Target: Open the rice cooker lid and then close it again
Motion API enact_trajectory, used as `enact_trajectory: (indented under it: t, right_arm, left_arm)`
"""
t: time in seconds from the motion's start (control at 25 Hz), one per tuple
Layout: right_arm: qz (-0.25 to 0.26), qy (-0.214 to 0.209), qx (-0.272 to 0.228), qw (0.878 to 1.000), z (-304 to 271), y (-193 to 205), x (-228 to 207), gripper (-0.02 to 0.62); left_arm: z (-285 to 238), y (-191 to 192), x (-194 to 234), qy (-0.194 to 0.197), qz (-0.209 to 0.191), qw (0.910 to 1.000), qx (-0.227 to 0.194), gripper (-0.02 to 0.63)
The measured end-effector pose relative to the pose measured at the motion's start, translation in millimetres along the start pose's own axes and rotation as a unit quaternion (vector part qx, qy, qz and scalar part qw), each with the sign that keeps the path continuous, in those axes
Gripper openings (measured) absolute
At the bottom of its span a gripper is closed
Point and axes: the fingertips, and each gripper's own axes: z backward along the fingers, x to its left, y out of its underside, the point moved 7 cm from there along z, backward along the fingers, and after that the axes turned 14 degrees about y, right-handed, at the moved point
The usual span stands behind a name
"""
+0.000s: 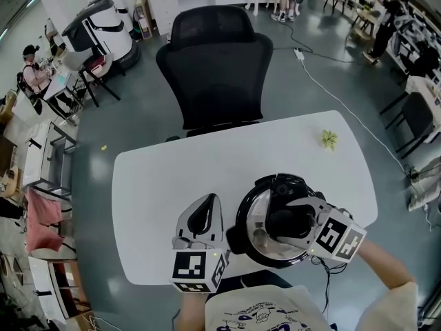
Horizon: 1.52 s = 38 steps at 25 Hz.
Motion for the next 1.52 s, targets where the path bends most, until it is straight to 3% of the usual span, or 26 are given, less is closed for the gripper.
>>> enact_trajectory:
  t: [0.12, 0.32, 0.76, 1.12, 1.36, 1.52]
  right_arm:
    - [0.021, 0.003, 0.046, 0.999, 4, -3, 1, 0.302]
    - [0.041, -0.011, 0.07, 0.997, 3, -6, 2, 0.296]
    - [0.119, -0.064, 0.057, 0.989, 5, -7, 1, 0.296]
    - [0.199, -0.127, 0.034, 0.971, 0, -6, -2, 0.296]
    - [0.278, -0.164, 0.058, 0.945, -1, -10, -2, 0.298]
    - [0.287, -0.172, 0.067, 0.94, -1, -12, 0, 0.299]
  left_arm:
    - [4, -1, 0, -0.001, 0.0, 1.0, -0.001, 0.014]
    - [8, -2, 0, -0.002, 0.0, 1.0, -0.003, 0.014]
    - [20, 0, 1, -0.006, 0.005, 1.0, -0.004, 0.014]
    - [28, 5, 10, -0.022, 0.01, 0.9997, -0.006, 0.014]
    - [32, 3, 12, -0.031, 0.012, 0.9994, -0.01, 0.014]
    - [38, 3, 13, -0.035, 0.013, 0.9992, -0.01, 0.014]
